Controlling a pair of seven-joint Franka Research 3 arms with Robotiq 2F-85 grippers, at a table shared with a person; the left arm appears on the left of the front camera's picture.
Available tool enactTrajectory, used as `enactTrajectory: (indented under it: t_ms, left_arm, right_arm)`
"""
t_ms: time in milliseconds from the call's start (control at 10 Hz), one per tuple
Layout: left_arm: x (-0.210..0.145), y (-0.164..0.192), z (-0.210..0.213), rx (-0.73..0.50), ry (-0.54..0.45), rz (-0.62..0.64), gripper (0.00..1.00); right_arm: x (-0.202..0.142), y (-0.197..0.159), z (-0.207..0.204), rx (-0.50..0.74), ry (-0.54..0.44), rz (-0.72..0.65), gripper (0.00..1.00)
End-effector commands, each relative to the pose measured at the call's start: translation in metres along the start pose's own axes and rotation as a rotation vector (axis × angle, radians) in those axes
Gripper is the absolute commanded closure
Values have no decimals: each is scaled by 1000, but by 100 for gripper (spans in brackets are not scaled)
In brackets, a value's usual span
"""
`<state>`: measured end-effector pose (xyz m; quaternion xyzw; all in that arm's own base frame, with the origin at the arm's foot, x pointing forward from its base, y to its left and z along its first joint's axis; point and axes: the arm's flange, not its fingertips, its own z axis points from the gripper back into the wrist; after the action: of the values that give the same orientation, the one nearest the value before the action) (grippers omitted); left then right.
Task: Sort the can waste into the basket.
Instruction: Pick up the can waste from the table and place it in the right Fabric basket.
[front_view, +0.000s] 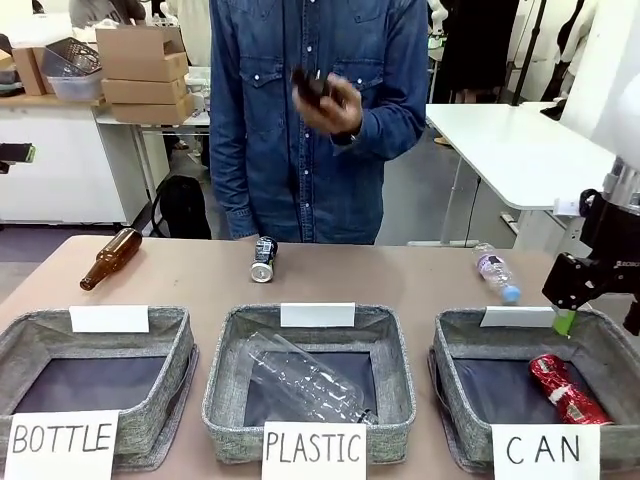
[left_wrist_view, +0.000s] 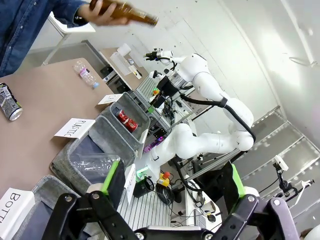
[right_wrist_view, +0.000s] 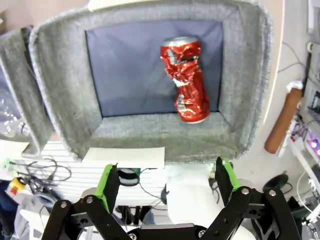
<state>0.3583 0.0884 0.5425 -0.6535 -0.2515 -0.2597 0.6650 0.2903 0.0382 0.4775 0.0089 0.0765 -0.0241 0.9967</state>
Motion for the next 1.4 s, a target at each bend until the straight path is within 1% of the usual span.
enactTrajectory:
  t_ms: [0,100,200,300,400,500,600,700,800,900,1300]
  left_arm:
    - [-2,-2,0,-9,14,-23,0]
    - [-2,-2,0,-9,14,-23,0]
    - [-2,-2,0,-9,14,-23,0]
    - [-2,-2,0,-9,14,-23,0]
    - [-2,-2,0,-9,14,-23,0]
    - [-2,-2,0,-9,14,-23,0]
    - [-2,-2,0,-9,14,-23,0]
    - [-2,-2,0,-9,14,-23,0]
    - [-2,-2,0,-9,14,-23,0]
    - [-2,-2,0,-9,14,-23,0]
    - [-2,-2,0,-9,14,-23,0]
  right_arm:
    - [6,-5,4,66,-18,18,0]
    - [4,-7,8,154,-49,24,0]
    - [1,-13,16,325,-104,35,0]
    - [-4,-24,25,568,-182,70,0]
    - [-8,-37,33,838,-229,106,0]
    - [-11,-52,38,1126,-250,159,0]
    - [-12,-63,41,1332,-244,171,0]
    - [-12,-72,41,1453,-250,178,0]
    - [-10,-78,38,1522,-273,155,0]
    - [-14,-67,57,961,-240,15,0]
    - [-14,-67,57,961,-240,15,0]
